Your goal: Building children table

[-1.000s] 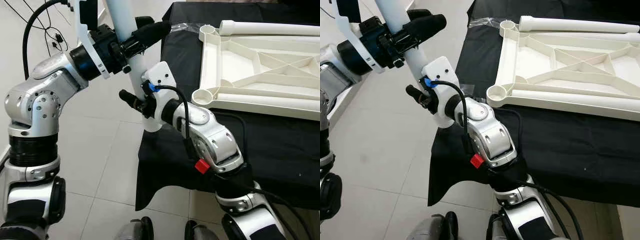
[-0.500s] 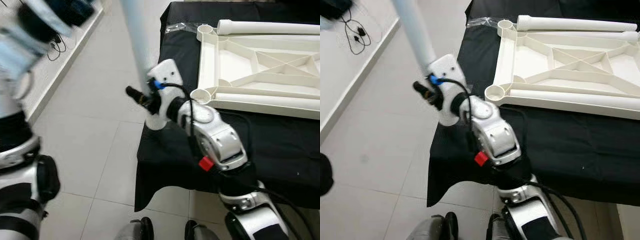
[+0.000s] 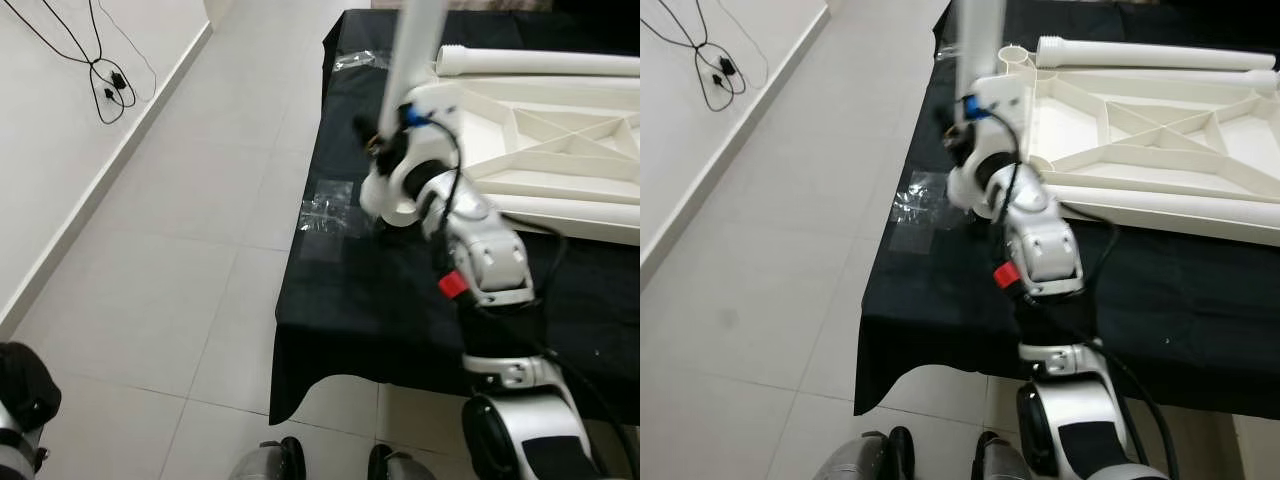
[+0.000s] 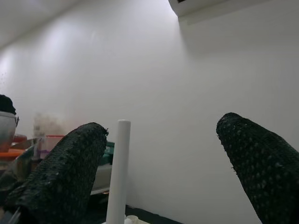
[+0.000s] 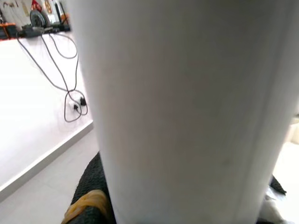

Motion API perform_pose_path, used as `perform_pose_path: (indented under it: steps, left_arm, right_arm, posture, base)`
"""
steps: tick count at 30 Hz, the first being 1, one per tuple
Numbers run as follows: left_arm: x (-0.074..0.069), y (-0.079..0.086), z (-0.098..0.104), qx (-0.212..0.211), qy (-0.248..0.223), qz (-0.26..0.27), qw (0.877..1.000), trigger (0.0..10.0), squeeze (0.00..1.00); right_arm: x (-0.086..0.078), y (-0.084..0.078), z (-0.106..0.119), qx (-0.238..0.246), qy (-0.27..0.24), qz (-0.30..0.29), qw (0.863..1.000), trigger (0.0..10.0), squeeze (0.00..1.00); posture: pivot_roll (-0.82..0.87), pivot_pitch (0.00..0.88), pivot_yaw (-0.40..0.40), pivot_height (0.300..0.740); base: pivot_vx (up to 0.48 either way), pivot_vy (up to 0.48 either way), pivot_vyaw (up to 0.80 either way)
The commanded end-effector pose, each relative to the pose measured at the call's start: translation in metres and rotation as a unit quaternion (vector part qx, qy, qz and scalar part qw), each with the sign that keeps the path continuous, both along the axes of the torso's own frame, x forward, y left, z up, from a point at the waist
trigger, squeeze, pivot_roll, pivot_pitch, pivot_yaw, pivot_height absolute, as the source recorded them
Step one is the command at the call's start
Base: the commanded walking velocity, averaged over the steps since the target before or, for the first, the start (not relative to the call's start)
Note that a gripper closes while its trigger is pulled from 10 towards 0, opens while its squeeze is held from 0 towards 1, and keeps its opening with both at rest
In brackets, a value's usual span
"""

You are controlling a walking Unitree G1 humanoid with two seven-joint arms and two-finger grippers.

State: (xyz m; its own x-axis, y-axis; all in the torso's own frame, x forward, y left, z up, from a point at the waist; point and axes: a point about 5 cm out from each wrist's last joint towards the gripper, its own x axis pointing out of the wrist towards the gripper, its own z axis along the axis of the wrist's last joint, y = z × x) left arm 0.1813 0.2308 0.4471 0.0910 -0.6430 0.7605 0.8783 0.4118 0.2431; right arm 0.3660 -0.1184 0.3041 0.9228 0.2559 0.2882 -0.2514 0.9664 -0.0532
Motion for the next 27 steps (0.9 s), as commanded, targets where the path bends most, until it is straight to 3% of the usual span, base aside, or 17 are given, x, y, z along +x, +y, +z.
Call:
perform_pose_path:
  steps: [1,2,3,5,6,7,8,9,11,13,14,15,17,18,19,22,27]
  left_arm:
    - [-0.003,0.003,-0.01,0.014,0.004,0.044,0.999,10.0,0.0]
    - [-0.003,0.003,-0.01,0.014,0.004,0.044,0.999,10.0,0.0]
    - [0.006,0.004,-0.022,0.024,0.037,0.075,0.996,10.0,0.0]
    - [0.006,0.004,-0.022,0.024,0.037,0.075,0.996,10.0,0.0]
    - [0.021,0.0,-0.046,0.054,0.091,0.113,0.988,10.0,0.0]
    - [0.04,-0.012,-0.086,0.1,0.173,0.141,0.97,10.0,0.0]
    - [0.04,-0.012,-0.086,0.1,0.173,0.141,0.97,10.0,0.0]
    - [0.054,-0.037,-0.146,0.138,0.275,0.144,0.941,10.0,0.0]
    - [0.054,-0.037,-0.146,0.138,0.275,0.144,0.941,10.0,0.0]
    - [0.054,-0.061,-0.178,0.136,0.333,0.12,0.926,10.0,0.0]
    - [0.054,-0.061,-0.178,0.136,0.333,0.12,0.926,10.0,0.0]
    - [0.053,-0.073,-0.192,0.142,0.351,0.11,0.919,10.0,0.0]
    - [0.053,-0.073,-0.192,0.142,0.351,0.11,0.919,10.0,0.0]
    - [0.05,-0.084,-0.202,0.14,0.367,0.095,0.915,10.0,0.0]
    - [0.045,-0.094,-0.209,0.153,0.362,0.085,0.915,10.0,0.0]
    - [0.039,-0.103,-0.215,0.171,0.35,0.084,0.917,10.0,0.0]
    - [0.032,-0.118,-0.219,0.241,0.293,0.144,0.914,10.0,0.0]
  right_arm:
    - [0.002,-0.003,0.002,0.011,-0.012,-0.006,1.0,0.0,0.0]
    - [0.002,-0.003,0.002,0.011,-0.012,-0.006,1.0,0.0,0.0]
    - [0.002,-0.005,0.005,0.023,-0.021,-0.005,1.0,6.7,0.0]
    - [0.002,-0.005,0.005,0.023,-0.021,-0.005,1.0,6.7,0.0]
    - [0.0,-0.004,0.01,0.035,-0.035,0.014,0.999,10.0,0.0]
    - [-0.002,-0.003,0.016,0.044,-0.052,0.034,0.997,10.0,0.0]
    - [-0.002,-0.003,0.016,0.044,-0.052,0.034,0.997,10.0,0.0]
    - [-0.005,-0.001,0.022,0.049,-0.07,0.058,0.995,10.0,0.0]
    - [-0.005,-0.001,0.022,0.049,-0.07,0.058,0.995,10.0,0.0]
    - [-0.007,0.002,0.025,0.039,-0.08,0.076,0.993,10.0,0.0]
    - [-0.007,0.002,0.025,0.039,-0.08,0.076,0.993,10.0,0.0]
    - [-0.008,0.005,0.025,0.03,-0.083,0.09,0.992,10.0,0.0]
    - [-0.008,0.005,0.025,0.03,-0.083,0.09,0.992,10.0,0.0]
    - [-0.008,0.009,0.023,0.011,-0.085,0.104,0.991,10.0,0.0]
    - [-0.006,0.012,0.02,-0.007,-0.087,0.116,0.989,10.0,0.0]
    - [0.0,0.015,0.017,-0.028,-0.085,0.129,0.988,10.0,0.0]
    - [0.008,0.018,0.019,-0.046,-0.077,0.19,0.978,10.0,0.0]
  posture:
    - [0.07,0.203,0.024,0.74]
    - [0.07,0.203,0.024,0.74]
    - [0.07,0.207,0.026,0.74]
    - [0.07,0.207,0.026,0.74]
    - [0.07,0.212,0.027,0.74]
    - [0.07,0.217,0.028,0.74]
    - [0.07,0.217,0.028,0.74]
    - [0.06,0.223,0.026,0.74]
    - [0.06,0.223,0.026,0.74]
    - [0.05,0.239,0.02,0.74]
    - [0.05,0.239,0.02,0.74]
    - [0.05,0.246,0.017,0.74]
    - [0.05,0.246,0.017,0.74]
    - [0.05,0.258,0.011,0.74]
    - [0.04,0.272,0.008,0.74]
    - [0.05,0.287,0.003,0.74]
    - [0.05,0.315,0.0,0.74]
  base:
    - [0.0,0.0,0.0]
    - [0.0,0.0,0.0]
    - [0.0,0.0,0.0]
    - [0.0,0.0,0.0]
    - [0.0,0.0,0.0]
    - [0.0,0.0,0.0]
    - [0.0,0.0,0.0]
    - [0.0,0.0,0.0]
    - [0.0,0.0,0.0]
    - [0.0,0.0,0.0]
    - [0.0,0.0,0.0]
    - [0.0,0.0,0.0]
    - [0.0,0.0,0.0]
    - [0.0,0.0,0.0]
    - [0.0,0.0,0.0]
    - [0.0,0.0,0.0]
    - [0.0,0.0,0.0]
